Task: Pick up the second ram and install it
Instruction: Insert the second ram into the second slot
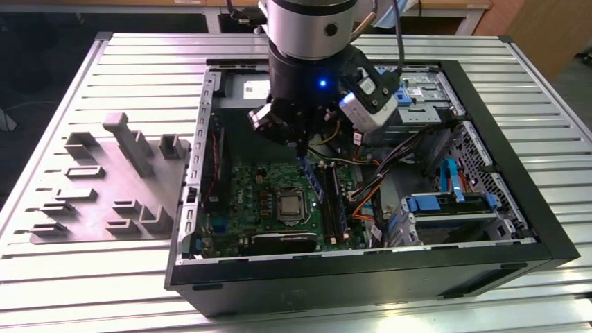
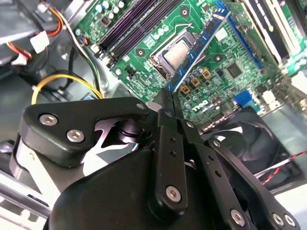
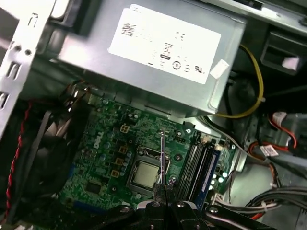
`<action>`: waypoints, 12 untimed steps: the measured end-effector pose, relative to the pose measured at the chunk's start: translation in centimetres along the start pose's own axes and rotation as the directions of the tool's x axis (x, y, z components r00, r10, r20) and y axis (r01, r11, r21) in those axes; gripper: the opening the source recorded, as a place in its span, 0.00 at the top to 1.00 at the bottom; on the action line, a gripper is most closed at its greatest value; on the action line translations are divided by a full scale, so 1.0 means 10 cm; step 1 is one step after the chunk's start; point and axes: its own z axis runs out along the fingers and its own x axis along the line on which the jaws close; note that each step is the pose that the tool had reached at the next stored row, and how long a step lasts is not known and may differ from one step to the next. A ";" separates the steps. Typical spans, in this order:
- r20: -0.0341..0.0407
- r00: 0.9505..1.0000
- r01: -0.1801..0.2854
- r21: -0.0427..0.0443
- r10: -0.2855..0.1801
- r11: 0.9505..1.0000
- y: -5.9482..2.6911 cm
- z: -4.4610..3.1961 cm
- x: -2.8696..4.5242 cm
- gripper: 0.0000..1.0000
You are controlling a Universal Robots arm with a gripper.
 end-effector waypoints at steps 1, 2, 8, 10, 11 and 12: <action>0.001 1.000 -0.018 0.000 0.018 1.000 0.000 0.002 0.000 0.89; 0.002 0.999 -0.036 0.001 0.036 0.999 0.000 0.005 0.000 0.89; 0.007 0.990 -0.144 0.003 0.144 0.990 -0.001 0.021 0.000 0.89; 0.009 0.983 -0.181 0.004 0.181 0.983 -0.001 0.028 0.001 0.89; 0.010 0.980 -0.199 0.004 0.199 0.980 -0.001 0.031 0.001 0.89; 0.010 0.976 -0.217 0.004 0.217 0.976 -0.002 0.035 0.001 0.89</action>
